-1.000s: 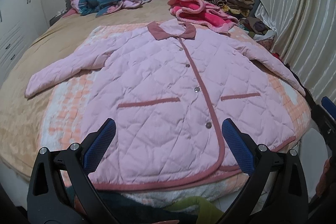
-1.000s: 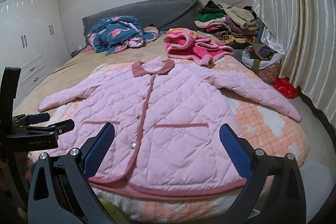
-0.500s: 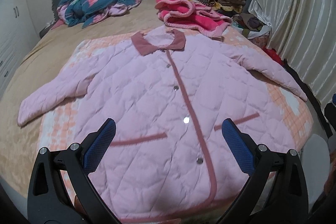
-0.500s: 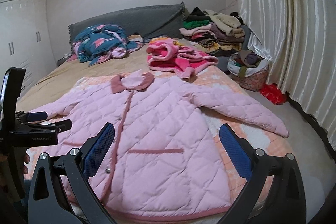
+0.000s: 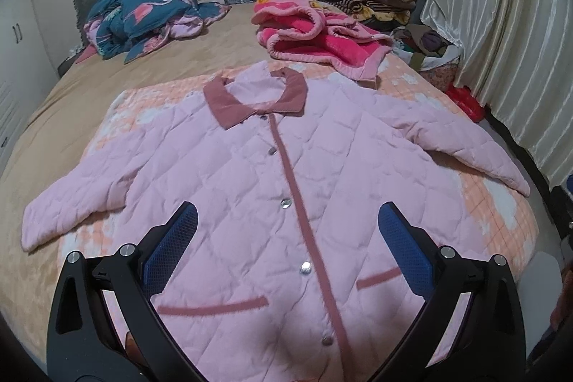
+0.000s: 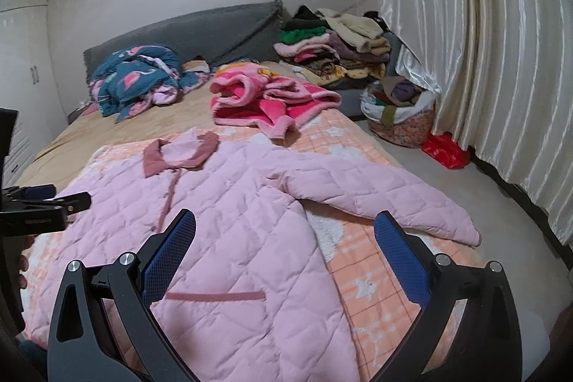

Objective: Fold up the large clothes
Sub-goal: 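Move the right tool to a jacket sleeve cuff and grasp it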

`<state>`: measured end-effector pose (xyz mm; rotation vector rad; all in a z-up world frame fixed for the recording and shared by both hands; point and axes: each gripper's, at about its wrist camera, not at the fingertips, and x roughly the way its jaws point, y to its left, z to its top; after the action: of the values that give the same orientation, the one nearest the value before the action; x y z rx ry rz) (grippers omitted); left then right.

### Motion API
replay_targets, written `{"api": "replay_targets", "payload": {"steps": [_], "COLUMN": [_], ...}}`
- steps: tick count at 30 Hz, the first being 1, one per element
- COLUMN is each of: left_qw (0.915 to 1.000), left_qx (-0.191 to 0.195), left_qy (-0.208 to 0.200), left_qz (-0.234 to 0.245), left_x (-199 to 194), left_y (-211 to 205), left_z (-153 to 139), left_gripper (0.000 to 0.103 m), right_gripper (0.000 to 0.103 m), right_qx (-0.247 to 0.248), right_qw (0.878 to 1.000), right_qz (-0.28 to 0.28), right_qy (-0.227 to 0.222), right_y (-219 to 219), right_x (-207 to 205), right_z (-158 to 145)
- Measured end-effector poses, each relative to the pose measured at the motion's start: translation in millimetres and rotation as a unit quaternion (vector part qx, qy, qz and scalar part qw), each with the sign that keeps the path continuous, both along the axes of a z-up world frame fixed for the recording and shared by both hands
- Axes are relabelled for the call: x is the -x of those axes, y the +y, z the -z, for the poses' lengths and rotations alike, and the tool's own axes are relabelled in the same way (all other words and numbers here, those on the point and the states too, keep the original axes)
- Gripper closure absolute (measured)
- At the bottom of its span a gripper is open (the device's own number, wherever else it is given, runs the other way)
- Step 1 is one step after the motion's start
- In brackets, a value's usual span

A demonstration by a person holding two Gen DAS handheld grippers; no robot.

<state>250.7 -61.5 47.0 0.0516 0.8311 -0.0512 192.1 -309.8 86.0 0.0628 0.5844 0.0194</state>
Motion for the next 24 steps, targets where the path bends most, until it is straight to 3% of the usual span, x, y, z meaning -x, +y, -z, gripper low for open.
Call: {"api": "replay_targets", "payload": {"steps": [12,24], "left_qw": [0.9989,0.9964], "left_qx": [-0.015,-0.033], "left_qy": [0.027,0.055], "left_qz": [0.035,0.056], "left_x": [-53,-99], "left_y": [-43,-82], "left_z": [30,66], "left_gripper": [0.008,0.008], "right_gripper": [0.004,0.004], "right_qx": [-0.035,-0.093], "right_qw": [0.997,0.979], "right_qz": [0.056,0.155], "right_qy": [0.036,0.093], "right_y": [-33,-97], "right_x": [-58,-110], "right_z": [36,92]}}
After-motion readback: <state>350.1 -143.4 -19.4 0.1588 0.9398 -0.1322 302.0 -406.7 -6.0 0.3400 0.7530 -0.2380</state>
